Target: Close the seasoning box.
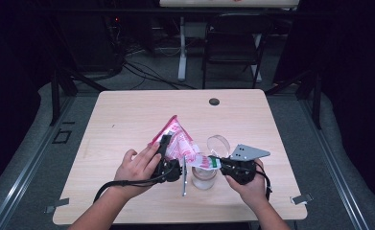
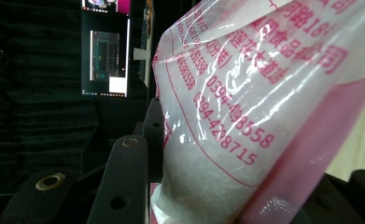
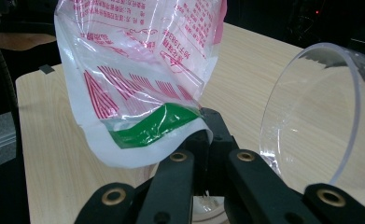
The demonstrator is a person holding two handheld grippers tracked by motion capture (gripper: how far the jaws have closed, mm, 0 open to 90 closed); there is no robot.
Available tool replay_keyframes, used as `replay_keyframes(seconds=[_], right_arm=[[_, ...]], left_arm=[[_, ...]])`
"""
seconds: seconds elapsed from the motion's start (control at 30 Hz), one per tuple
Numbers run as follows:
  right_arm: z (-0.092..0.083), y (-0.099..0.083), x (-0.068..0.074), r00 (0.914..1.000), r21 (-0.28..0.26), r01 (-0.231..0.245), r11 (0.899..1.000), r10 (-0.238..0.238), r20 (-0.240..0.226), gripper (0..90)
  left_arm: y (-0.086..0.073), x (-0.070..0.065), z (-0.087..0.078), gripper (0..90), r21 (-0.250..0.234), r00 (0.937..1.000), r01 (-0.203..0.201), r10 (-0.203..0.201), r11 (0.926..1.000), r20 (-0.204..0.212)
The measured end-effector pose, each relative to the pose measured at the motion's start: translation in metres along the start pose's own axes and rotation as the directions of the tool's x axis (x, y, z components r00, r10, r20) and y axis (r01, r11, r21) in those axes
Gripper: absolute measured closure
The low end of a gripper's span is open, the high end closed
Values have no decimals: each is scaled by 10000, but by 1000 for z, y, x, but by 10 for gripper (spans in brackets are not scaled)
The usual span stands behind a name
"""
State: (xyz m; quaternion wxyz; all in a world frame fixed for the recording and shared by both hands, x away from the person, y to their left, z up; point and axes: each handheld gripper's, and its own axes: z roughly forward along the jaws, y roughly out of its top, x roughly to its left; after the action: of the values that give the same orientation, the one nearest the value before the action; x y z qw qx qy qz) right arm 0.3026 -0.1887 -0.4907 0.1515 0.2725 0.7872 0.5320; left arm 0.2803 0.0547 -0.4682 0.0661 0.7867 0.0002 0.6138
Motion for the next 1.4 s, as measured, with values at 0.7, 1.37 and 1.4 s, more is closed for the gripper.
replay_keyframes(seconds=[0.7, 1.37, 1.4], right_arm=[[-1, 0, 0, 10000, -30, -34, 10000, 34, 20, 900], [1, 0, 0, 10000, -24, -18, 10000, 18, 50, 900], [1, 0, 0, 10000, -8, 1, 10000, -1, 48, 900]], left_arm=[[1, 2, 0, 657, -82, 10000, -38, 37, 10000, -80], [2, 4, -2, 657, -24, 9998, -117, 117, 9999, -133], [2, 4, -2, 657, -8, 9999, -130, 130, 9999, -114]])
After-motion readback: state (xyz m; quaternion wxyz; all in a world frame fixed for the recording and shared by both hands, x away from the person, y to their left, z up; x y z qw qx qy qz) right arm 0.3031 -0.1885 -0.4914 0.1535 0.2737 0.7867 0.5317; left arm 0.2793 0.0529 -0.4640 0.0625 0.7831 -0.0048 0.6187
